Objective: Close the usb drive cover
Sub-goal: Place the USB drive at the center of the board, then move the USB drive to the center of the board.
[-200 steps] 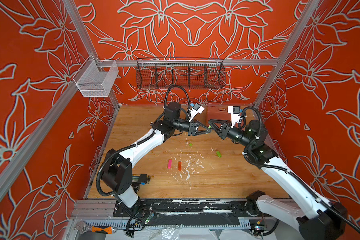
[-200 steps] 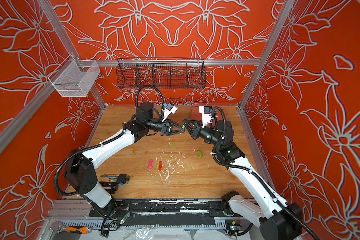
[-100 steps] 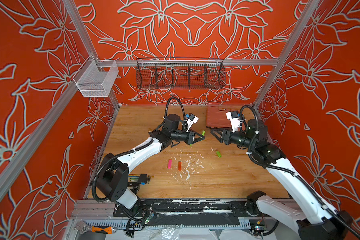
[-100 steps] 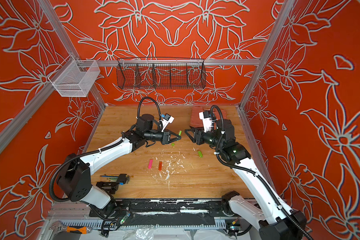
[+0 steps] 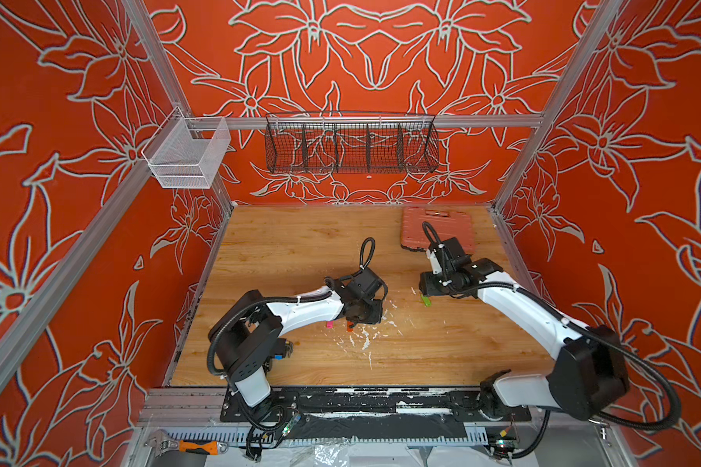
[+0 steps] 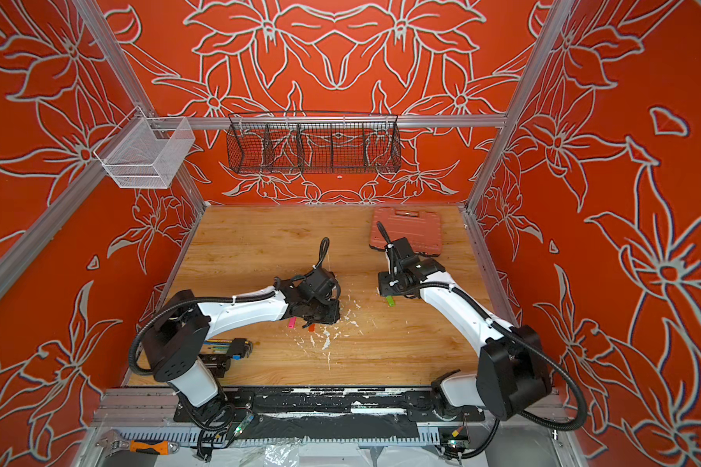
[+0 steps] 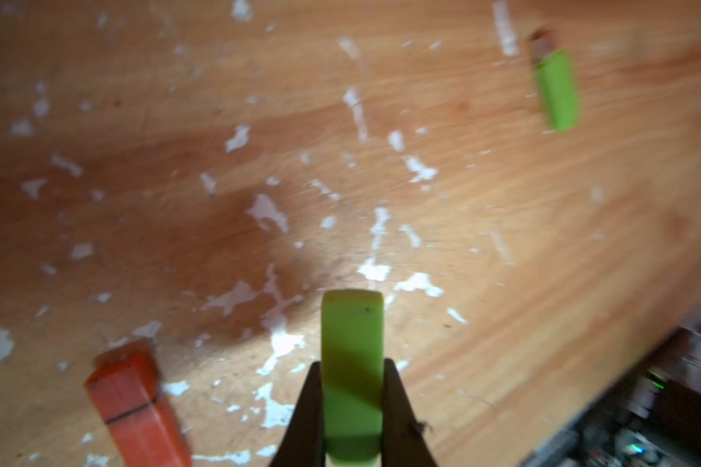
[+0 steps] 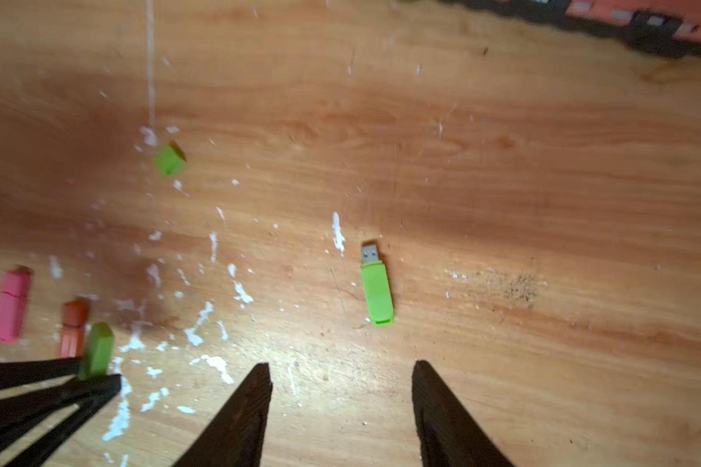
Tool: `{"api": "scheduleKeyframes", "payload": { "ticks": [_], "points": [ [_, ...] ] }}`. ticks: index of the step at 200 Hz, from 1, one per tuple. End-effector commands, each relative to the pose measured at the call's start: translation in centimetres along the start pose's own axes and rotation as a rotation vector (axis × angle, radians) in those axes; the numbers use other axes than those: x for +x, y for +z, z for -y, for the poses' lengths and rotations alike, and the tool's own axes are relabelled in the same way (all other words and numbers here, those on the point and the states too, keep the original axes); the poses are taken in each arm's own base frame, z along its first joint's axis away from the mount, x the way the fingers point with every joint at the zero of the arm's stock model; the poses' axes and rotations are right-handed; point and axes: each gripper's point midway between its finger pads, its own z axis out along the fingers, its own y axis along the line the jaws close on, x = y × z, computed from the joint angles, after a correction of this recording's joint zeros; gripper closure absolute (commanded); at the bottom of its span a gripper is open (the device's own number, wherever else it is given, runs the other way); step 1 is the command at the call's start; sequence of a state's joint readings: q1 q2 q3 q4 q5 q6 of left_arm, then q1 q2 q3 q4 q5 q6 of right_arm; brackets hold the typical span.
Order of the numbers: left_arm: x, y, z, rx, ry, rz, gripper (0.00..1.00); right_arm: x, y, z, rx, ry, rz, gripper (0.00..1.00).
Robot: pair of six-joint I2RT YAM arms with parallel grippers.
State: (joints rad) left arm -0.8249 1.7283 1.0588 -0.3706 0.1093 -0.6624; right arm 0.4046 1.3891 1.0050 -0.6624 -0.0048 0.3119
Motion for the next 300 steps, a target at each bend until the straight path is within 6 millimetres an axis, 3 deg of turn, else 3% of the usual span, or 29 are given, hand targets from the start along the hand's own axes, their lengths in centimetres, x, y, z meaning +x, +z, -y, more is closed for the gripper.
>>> {"api": "scheduleKeyframes", "payload": {
  "ticks": [1,33,48,70,80,101,123,137,164,186,209,227,240,252,275,300],
  "points": [
    [0.6,1.1,-1.2,-0.135,-0.038,-0.013,0.86,0.7,1.6,1.0,0.070,-0.051,-0.052,0.42],
    [1.2,2.0,-1.5,-0.138,-0.065,-0.025,0.82,1.6,4.3,1.2,0.100,-0.082,-0.147,0.45],
    [1.3,2.0,-1.8,-0.151,-0.070,-0.024,0.68,1.8,5.2,1.5,0.121,-0.091,-0.170,0.46],
    [1.4,1.8,-2.1,-0.165,-0.066,-0.022,0.61,2.1,6.7,1.4,0.122,-0.100,-0.209,0.48],
    [1.2,1.5,-2.3,-0.177,-0.059,-0.014,0.52,2.3,7.3,1.3,0.119,-0.104,-0.223,0.49],
    [0.4,0.4,-2.2,-0.187,-0.038,0.025,0.35,2.4,8.0,1.4,0.127,-0.100,-0.231,0.50],
    [-0.8,-1.1,-1.8,-0.177,-0.024,0.077,0.25,2.6,8.3,1.4,0.127,-0.094,-0.238,0.53],
    [-1.7,-2.2,-1.4,-0.151,-0.024,0.112,0.23,3.0,8.6,1.7,0.141,-0.093,-0.249,0.54],
    [-3.4,-4.5,-0.4,-0.089,-0.013,0.191,0.21,3.2,8.9,1.7,0.146,-0.076,-0.267,0.68],
    [-4.6,-6.2,-0.3,-0.070,0.003,0.237,0.19,3.8,8.8,-0.2,0.059,-0.023,-0.270,0.80],
    [-5.3,-7.1,-0.9,-0.082,0.011,0.257,0.19,5.3,8.5,-2.2,0.019,0.016,-0.282,0.85],
    [-5.6,-6.9,-0.8,-0.065,0.034,0.253,0.18,6.7,8.1,-4.0,0.001,0.030,-0.298,0.84],
    [-5.6,-6.3,0.0,-0.037,0.079,0.227,0.18,7.3,7.4,-5.1,-0.021,0.048,-0.296,0.66],
    [-5.6,-5.6,1.0,-0.005,0.114,0.197,0.18,6.9,6.3,-5.4,-0.038,0.070,-0.261,0.58],
    [-5.5,-4.2,2.3,0.014,0.165,0.162,0.18,4.0,2.2,-3.4,0.017,0.085,-0.121,0.46],
    [-5.7,-2.7,4.4,0.045,0.181,0.124,0.19,1.1,-3.2,0.4,0.058,0.155,0.065,0.42]
  ]
}}
